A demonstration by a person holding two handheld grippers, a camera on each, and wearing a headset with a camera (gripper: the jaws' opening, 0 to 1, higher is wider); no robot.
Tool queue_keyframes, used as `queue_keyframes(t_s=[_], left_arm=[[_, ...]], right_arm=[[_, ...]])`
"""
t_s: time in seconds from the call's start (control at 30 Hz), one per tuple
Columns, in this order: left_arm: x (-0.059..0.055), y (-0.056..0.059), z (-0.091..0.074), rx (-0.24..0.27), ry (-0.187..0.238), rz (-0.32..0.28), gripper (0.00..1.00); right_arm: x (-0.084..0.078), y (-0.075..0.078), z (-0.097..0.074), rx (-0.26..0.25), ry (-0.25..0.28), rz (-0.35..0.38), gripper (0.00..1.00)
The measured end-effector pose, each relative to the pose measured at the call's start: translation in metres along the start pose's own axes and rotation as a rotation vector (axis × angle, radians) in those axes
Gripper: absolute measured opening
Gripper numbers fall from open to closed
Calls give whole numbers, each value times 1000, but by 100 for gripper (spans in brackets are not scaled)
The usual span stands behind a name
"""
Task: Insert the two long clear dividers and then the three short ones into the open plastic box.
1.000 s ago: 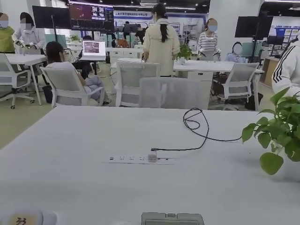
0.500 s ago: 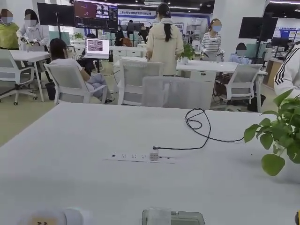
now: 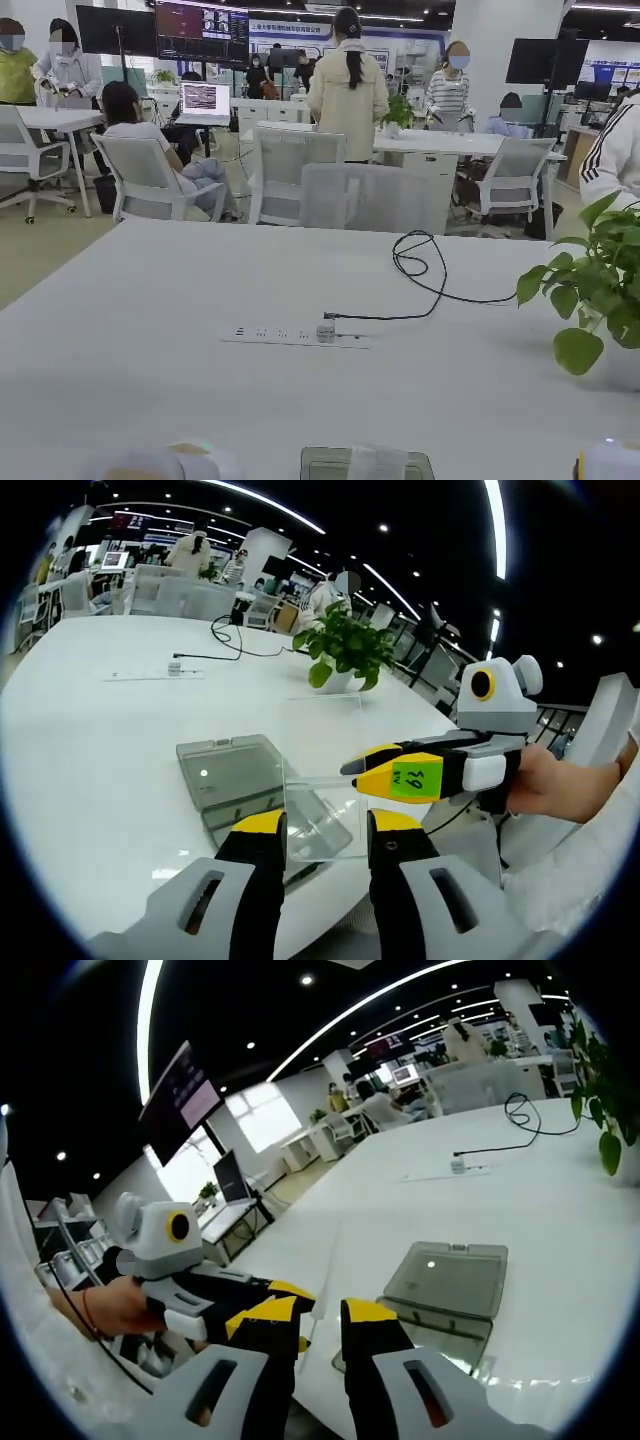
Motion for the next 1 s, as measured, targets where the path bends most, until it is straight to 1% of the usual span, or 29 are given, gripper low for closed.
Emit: queue_keyframes(t_s=[0.07,0.2,0.23,0.27,0.33,0.37,0.43,0.5,0.57,0.7,0.73,0.77,0.83,0.87,0.9,0.93,1.0], left_arm=[[0,0,0,-2,1,0,30],[1,1,0,-4,1,16,30],[0,1,0,-4,0,17,30],[0,1,1,-1,4,22,30],[1,1,2,-1,11,30,30],[1,1,2,-2,14,37,28],[0,0,4,1,7,24,27],[1,2,4,-12,17,7,31],[0,2,3,-8,11,23,31],[-2,4,3,-25,14,35,33],[-3,3,3,-32,20,54,34],[-4,3,3,-34,20,66,37],[-7,1,2,-41,21,80,43],[-8,1,0,-53,41,105,45],[-9,0,-1,-53,34,108,47],[-11,-2,-2,-59,27,115,48],[-12,-6,-5,-66,39,134,51]], right_arm=[[-1,0,1,-3,4,17,16],[-1,1,1,-17,4,25,12],[-2,1,1,-12,6,38,9],[-2,1,1,-25,14,58,8],[-1,0,3,-41,22,50,8],[-2,-1,2,-48,14,40,7],[-2,-1,2,-55,27,60,7],[-2,-1,3,-52,30,71,7],[-2,0,3,-55,26,70,7],[-1,2,2,-57,24,95,7],[1,2,1,-52,39,120,7],[3,3,0,-56,42,133,7],[5,8,-3,-81,30,150,7],[6,12,-5,-99,31,176,7],[7,14,-6,-103,30,188,7],[7,18,-8,-117,22,216,7],[9,25,-12,-143,7,225,7]])
Point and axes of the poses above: the centre of the closed fingertips' face, and the gripper's own axes: z roughly forward along the fingers, y roughly to its right, x roughly out of its top, the point moved 9 cm from there along -z, roughly backward along the fingers, and after that the axes turned 15 degrees about x, right-handed, at the moved point
